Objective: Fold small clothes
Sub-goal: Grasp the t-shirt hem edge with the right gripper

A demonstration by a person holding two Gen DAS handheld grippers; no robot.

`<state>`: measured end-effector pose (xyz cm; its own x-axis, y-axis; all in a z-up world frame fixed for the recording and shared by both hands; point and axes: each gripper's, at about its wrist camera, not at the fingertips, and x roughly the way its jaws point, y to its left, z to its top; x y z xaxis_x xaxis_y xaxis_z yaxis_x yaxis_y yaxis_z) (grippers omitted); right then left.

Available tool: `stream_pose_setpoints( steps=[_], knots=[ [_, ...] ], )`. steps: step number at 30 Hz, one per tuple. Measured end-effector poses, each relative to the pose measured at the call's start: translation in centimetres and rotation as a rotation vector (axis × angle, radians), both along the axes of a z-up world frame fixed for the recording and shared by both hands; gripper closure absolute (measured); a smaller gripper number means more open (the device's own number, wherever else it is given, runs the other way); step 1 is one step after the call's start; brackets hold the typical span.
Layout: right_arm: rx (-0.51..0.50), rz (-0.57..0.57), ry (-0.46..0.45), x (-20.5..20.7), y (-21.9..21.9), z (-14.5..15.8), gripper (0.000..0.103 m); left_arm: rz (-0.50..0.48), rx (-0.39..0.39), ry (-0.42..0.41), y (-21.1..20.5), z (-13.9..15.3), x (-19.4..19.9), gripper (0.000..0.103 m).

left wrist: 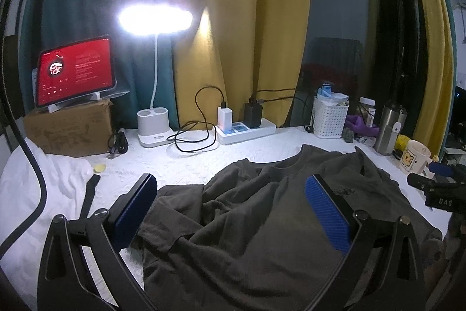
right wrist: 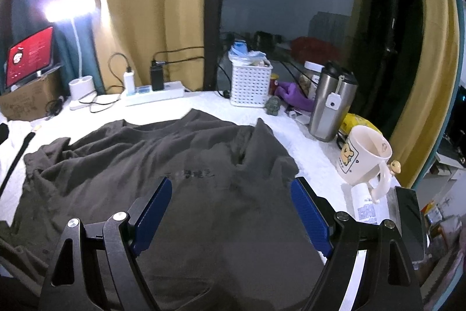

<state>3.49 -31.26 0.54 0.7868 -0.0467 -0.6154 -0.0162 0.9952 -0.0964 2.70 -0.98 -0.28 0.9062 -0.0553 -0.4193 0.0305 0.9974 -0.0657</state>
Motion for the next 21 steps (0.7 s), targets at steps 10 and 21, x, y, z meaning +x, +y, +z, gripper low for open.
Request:
stream_pose_setpoints(
  steps=[10, 21],
  knots=[
    [0.061, -0.062, 0.054, 5.8, -5.5, -1.7, 0.018, 0.021, 0.012, 0.058, -0.2, -1.3, 3.4, 0.002],
    [0.087, -0.035, 0.173, 13.7, -10.6, -5.1, 0.030, 0.079, 0.034, 0.109, 0.2, -2.4, 6.6, 0.002]
  ],
)
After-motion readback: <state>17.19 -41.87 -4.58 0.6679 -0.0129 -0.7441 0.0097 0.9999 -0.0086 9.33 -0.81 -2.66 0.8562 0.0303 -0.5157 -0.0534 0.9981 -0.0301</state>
